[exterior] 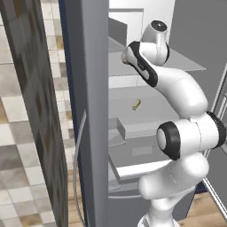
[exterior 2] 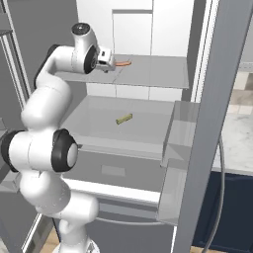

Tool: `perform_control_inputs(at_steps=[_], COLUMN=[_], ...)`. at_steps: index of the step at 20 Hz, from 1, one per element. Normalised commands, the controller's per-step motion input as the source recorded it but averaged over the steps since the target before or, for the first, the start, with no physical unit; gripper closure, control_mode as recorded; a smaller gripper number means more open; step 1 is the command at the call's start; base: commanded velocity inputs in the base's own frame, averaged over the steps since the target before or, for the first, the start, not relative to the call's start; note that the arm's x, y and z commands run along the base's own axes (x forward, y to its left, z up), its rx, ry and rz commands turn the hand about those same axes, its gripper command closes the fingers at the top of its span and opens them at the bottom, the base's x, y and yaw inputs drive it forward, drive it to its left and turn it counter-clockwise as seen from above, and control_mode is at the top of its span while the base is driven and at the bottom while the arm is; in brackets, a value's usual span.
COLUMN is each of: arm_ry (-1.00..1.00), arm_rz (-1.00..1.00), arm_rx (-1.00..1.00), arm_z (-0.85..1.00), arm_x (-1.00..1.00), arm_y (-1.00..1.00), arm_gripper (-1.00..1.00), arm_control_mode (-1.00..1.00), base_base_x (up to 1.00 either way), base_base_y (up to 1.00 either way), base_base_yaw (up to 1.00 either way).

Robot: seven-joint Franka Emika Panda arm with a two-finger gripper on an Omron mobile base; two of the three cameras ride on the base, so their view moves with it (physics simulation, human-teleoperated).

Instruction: Pick the egg and butter from the fridge and place them by the bowl for mixing.

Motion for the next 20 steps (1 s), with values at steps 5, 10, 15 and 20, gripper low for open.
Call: perform_control_inputs(at_steps=[5,10,15,20], arm_ry=[0.01,0.0,0.0,0.0], arm_rz=[0.0,0.0,0.0,0.0], arm_rx=[0.0,0.0,0.0,0.0], arm_z=[0.0,-0.01,-0.12,-0.17], arm_x=[0.76,0.69,0.67,0.59], arm_y=[0.03,0.0,0.0,0.0], arm_gripper=[-1.0,-1.0,-1.0,-1.0], arm_control_mode=[-1.0,-1.0,-1.0,-1.0], base_base_x=[0.0,0.0,0.0,0.0], base_base_y=[0.0,0.0,0.0,0.0], base_base_yaw=[0.0,0.0,0.0,0.0])
